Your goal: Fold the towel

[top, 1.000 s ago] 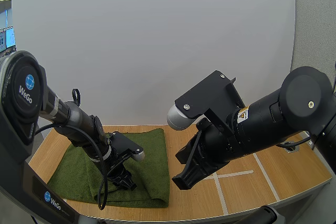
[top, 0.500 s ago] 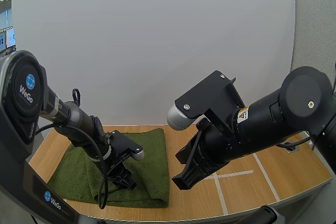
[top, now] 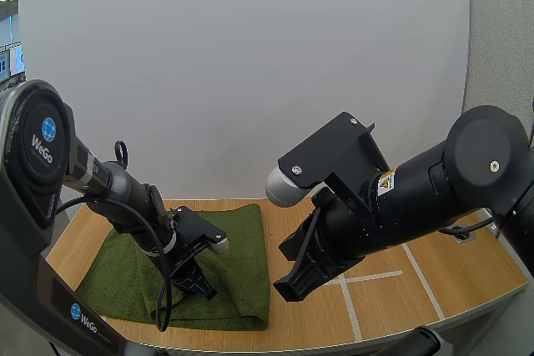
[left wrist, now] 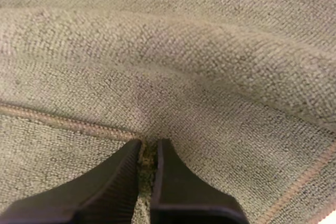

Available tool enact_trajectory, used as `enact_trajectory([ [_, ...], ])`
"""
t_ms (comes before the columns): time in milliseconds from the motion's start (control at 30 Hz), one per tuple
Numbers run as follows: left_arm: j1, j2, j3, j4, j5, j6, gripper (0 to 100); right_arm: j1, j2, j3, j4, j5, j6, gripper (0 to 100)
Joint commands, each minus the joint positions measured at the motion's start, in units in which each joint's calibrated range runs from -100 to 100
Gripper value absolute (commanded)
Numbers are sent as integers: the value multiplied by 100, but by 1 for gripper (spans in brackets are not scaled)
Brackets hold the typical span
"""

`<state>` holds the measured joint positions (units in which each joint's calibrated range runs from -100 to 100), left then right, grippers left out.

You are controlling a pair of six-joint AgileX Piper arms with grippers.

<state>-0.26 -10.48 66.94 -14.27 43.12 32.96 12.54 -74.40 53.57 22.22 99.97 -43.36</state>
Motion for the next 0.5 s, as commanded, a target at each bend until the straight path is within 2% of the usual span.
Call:
enact_trajectory([
  [0,-13,25,-36,320,81,-331,13,-16,-53,-16,-18,3,13,0],
  [67,-13,9,-36,616,81,-514,0,-16,-53,-16,-18,3,13,0],
  [300,-13,-371,-36,1306,81,-982,0,-16,-53,-16,-18,3,13,0],
  [467,-11,-813,-36,1540,120,-1105,0,-16,-53,-16,-18,3,13,0],
])
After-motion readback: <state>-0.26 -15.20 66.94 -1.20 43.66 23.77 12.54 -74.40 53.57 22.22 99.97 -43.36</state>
